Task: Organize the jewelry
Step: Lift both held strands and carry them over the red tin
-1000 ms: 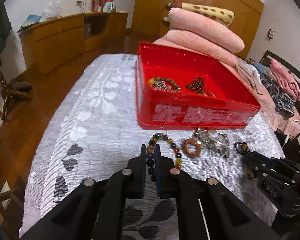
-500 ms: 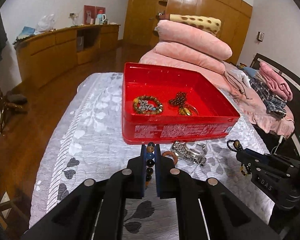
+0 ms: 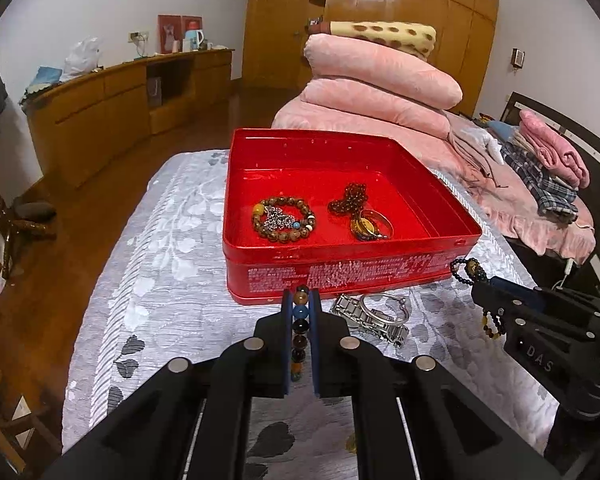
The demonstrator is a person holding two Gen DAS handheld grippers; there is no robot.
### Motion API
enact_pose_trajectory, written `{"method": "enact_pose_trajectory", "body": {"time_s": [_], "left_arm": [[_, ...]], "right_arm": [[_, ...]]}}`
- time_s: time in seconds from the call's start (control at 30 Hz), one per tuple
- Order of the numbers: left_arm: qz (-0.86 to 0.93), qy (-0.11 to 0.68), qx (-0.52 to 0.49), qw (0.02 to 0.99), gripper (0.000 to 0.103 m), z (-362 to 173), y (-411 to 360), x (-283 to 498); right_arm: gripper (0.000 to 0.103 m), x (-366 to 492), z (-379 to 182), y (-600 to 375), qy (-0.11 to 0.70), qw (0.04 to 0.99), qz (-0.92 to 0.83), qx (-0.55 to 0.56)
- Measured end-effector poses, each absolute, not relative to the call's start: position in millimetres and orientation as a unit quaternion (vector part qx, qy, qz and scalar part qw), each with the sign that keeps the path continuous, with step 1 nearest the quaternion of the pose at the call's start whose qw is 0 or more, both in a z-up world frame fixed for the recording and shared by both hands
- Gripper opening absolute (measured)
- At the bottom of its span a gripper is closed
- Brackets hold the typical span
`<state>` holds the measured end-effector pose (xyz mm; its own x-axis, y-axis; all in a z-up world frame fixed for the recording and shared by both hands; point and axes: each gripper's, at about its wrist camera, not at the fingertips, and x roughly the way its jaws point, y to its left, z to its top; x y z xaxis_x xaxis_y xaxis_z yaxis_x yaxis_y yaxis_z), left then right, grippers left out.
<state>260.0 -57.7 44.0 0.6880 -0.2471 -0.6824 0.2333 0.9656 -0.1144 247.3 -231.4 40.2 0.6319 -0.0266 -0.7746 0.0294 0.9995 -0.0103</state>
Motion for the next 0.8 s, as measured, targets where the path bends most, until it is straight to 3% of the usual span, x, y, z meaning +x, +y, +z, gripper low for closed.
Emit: {"method": "enact_pose_trajectory", "body": {"time_s": [0.8], "left_arm": [[-0.134, 0.357, -0.019, 0.924, 0.008, 69, -68, 289]], "right_arm": [[0.017, 281, 70, -232, 0.409, 0.912, -0.012, -0.012]]}}
